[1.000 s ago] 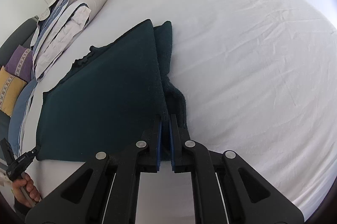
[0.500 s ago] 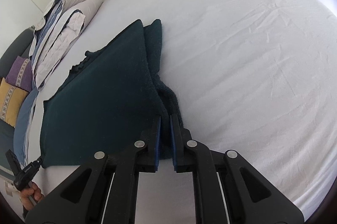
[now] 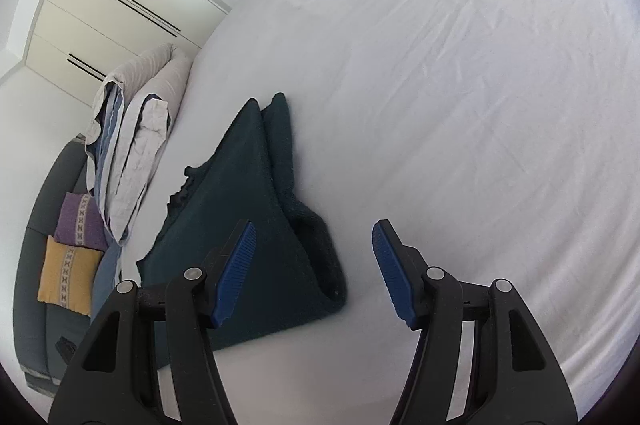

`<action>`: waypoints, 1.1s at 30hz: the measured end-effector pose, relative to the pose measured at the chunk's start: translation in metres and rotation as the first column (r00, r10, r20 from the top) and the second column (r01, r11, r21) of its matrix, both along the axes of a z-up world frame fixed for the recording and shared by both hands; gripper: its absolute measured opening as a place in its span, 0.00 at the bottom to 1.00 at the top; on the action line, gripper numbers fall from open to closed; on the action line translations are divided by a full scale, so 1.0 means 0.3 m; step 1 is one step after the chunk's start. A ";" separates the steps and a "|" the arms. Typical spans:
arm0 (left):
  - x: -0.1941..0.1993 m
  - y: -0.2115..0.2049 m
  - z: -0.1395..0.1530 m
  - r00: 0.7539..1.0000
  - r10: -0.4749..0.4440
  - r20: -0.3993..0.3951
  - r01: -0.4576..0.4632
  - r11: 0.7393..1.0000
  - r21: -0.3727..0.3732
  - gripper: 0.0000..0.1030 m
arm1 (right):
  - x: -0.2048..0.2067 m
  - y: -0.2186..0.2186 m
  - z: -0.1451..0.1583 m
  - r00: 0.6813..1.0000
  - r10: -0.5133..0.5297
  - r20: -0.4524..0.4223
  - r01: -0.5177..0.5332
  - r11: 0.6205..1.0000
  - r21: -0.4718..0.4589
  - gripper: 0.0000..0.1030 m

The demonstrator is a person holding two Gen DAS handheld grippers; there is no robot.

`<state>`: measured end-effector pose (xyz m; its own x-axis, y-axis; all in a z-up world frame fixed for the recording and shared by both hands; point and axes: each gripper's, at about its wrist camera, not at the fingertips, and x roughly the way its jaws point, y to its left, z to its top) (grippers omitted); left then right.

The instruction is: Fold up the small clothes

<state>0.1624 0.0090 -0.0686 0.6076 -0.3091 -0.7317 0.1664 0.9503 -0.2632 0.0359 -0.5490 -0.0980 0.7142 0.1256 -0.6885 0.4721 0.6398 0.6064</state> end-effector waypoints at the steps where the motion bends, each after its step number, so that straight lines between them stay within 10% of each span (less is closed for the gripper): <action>1: 0.008 -0.039 0.000 1.000 -0.013 0.001 0.013 1.000 0.007 0.42 | 0.024 0.004 -0.002 1.000 0.005 -0.006 -0.005 1.000 -0.004 0.58; 6: 0.043 -0.229 -0.018 0.995 -0.103 -0.013 0.103 0.994 0.032 0.44 | 0.130 0.086 -0.008 0.996 0.092 -0.010 -0.092 0.995 -0.042 0.56; 13: 0.091 -0.374 -0.077 0.987 -0.144 -0.072 0.151 0.984 0.092 0.47 | 0.111 0.213 -0.071 0.983 0.133 -0.125 -0.163 0.947 -0.278 0.19; 18: 0.103 -0.377 -0.122 0.986 -0.128 -0.109 0.139 0.985 0.105 0.47 | 0.058 0.207 -0.086 0.984 0.126 -0.125 -0.157 0.949 -0.274 0.08; 28: 0.101 -0.395 -0.133 0.987 -0.124 -0.104 0.139 0.979 0.146 0.49 | 0.033 0.201 -0.066 0.976 0.158 -0.148 -0.191 0.953 -0.237 0.11; 31: 0.100 -0.399 -0.138 0.987 -0.125 -0.103 0.140 0.978 0.154 0.51 | -0.002 0.185 -0.031 0.982 0.154 -0.105 -0.172 0.964 -0.202 0.22; 33: 0.098 -0.402 -0.139 0.987 -0.126 -0.101 0.142 0.977 0.162 0.52 | -0.027 0.170 0.004 0.990 0.129 -0.057 -0.138 0.971 -0.197 0.51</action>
<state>0.1918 -0.1117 -0.1104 0.4983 -0.2510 -0.8299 0.2783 0.9528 -0.1211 0.0277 -0.4981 -0.0967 0.6689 0.0745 -0.7396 0.3976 0.8049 0.4406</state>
